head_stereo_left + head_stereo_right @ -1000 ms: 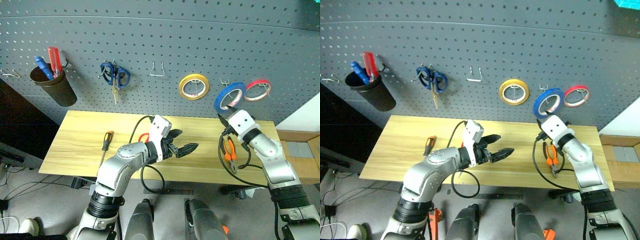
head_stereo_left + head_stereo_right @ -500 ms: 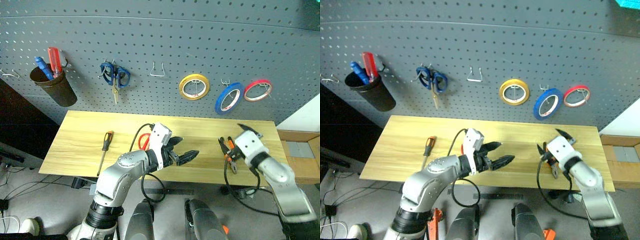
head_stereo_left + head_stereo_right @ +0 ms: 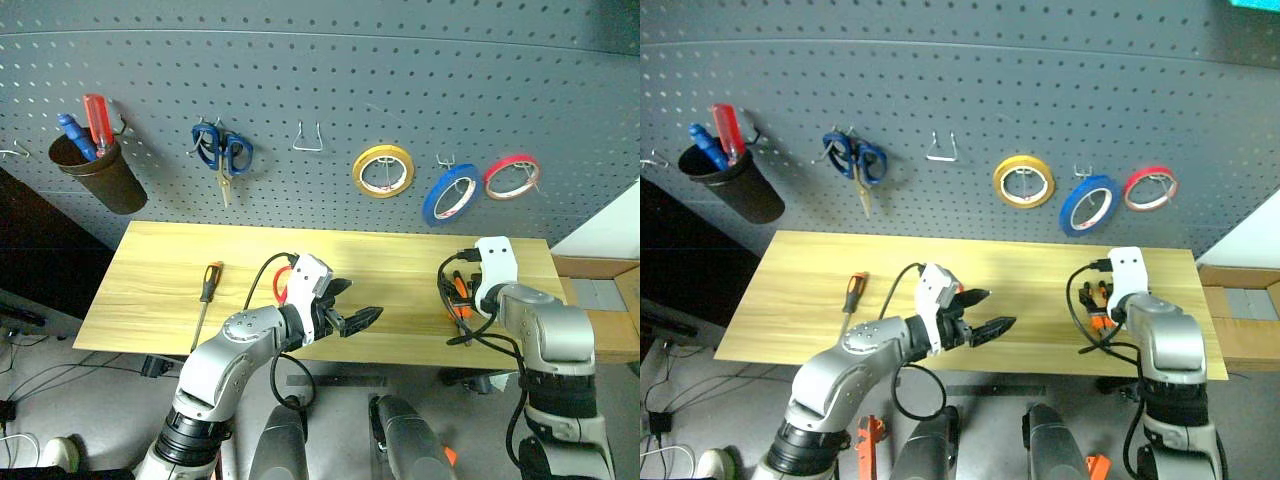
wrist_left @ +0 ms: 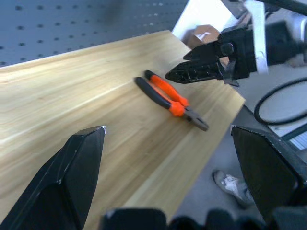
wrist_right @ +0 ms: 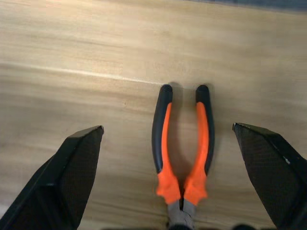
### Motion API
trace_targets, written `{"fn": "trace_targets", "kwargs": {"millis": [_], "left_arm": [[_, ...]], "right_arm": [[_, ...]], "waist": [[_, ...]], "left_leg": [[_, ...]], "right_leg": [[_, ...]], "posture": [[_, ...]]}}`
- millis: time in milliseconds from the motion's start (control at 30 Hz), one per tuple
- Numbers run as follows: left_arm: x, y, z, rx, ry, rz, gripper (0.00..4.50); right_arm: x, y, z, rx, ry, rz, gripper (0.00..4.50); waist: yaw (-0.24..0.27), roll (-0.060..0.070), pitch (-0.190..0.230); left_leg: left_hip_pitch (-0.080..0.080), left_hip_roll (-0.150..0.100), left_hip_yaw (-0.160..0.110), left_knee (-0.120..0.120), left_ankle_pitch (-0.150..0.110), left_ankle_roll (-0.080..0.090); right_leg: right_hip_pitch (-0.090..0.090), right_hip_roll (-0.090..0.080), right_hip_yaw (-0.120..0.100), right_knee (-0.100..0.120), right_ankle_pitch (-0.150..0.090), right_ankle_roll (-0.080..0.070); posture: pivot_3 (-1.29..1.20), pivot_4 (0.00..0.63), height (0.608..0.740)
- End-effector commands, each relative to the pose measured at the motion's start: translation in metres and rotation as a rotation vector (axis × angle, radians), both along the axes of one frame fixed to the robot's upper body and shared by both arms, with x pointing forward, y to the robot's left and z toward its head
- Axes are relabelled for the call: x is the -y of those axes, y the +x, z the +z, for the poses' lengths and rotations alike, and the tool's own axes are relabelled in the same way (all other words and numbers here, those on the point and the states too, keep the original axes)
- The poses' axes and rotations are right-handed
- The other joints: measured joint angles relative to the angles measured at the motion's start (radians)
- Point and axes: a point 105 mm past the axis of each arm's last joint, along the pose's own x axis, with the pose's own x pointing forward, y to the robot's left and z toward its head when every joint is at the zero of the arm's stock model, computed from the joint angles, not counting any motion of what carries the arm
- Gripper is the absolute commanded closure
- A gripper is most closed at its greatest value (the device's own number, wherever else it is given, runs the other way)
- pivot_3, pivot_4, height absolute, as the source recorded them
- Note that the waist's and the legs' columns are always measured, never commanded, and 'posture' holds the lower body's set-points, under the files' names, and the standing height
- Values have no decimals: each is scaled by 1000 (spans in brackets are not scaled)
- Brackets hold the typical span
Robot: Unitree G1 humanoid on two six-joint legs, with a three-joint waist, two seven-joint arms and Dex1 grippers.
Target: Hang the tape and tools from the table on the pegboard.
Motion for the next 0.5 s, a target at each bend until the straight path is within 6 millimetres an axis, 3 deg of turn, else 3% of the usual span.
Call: {"fn": "trace_targets", "kwargs": {"millis": [33, 167, 333, 500], "left_arm": [[5, -4, 3, 60, 11, -48, 0], [7, -5, -3, 81, 49, -73, 0], [7, -3, -4, 92, 53, -69, 0], [4, -4, -6, 83, 56, -65, 0]], "right_arm": [[14, 6, -1, -54, 23, -95, 23], [16, 6, -9, -134, 63, -158, 23], [2, 5, -18, -198, 107, -142, 23], [0, 6, -38, -252, 127, -149, 23]], "waist": [[0, 0, 0], [0, 0, 0], [0, 1, 1], [-2, 1, 1]], "left_leg": [[-1, 0, 0, 0, 0, 0], [-7, 0, 1, 0, 0, 0], [-8, 0, 1, 1, 0, 0], [-8, 0, 1, 2, 0, 0]], "right_leg": [[-1, 0, 0, 0, 0, -1], [-7, -1, 1, 1, 1, -2], [-8, 0, 0, 1, 1, -2], [-8, 0, 0, 1, 0, 0]], "posture": [[-5, 313, 740], [1, 318, 740], [10, 322, 740], [23, 329, 740]]}}
